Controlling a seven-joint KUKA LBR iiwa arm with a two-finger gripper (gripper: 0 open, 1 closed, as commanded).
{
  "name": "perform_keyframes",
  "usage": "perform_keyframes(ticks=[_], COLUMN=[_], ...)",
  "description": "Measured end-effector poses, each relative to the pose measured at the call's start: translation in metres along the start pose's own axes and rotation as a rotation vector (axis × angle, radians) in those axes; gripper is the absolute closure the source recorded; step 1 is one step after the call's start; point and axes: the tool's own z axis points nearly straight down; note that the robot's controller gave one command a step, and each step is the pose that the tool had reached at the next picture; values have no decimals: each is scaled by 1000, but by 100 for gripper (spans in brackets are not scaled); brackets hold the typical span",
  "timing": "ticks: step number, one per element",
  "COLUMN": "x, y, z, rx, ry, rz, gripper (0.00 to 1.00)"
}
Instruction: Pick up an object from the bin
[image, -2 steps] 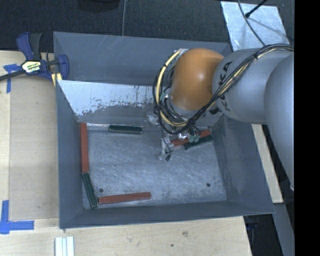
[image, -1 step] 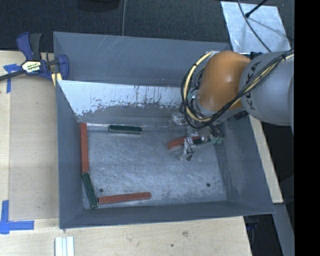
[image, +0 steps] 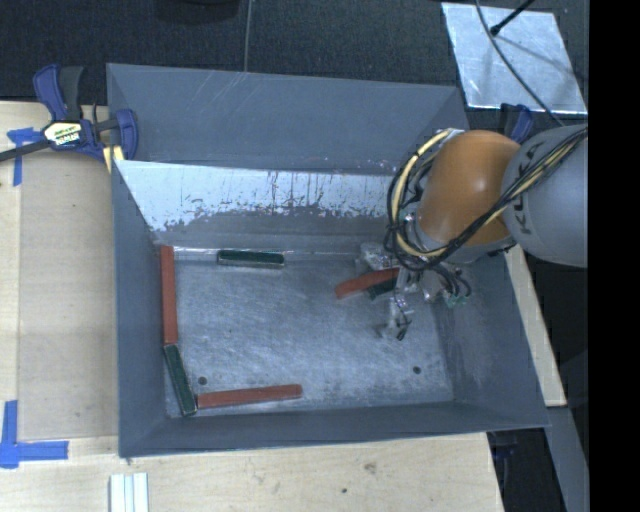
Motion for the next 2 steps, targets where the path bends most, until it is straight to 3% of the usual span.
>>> perform_keyframes(ticks=[1, 2], x=[-3, 27], y=[3, 1], z=[-3, -133], rx=[-1, 2], ry=[-7, -13], rz=[-2, 33], gripper=[100, 100])
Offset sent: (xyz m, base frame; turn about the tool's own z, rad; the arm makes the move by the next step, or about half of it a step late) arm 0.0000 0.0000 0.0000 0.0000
